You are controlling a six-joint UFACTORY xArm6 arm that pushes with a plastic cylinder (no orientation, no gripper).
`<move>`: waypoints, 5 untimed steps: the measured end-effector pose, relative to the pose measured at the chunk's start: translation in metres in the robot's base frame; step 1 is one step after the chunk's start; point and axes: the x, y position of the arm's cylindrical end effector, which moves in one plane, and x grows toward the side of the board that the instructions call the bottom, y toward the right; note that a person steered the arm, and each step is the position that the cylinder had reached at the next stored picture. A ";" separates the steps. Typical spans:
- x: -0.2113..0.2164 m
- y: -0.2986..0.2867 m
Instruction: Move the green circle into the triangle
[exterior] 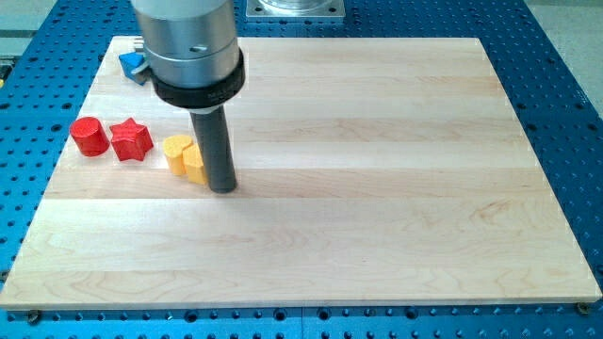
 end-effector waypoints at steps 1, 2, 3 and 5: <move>0.000 -0.017; 0.017 -0.002; -0.045 0.052; -0.226 0.054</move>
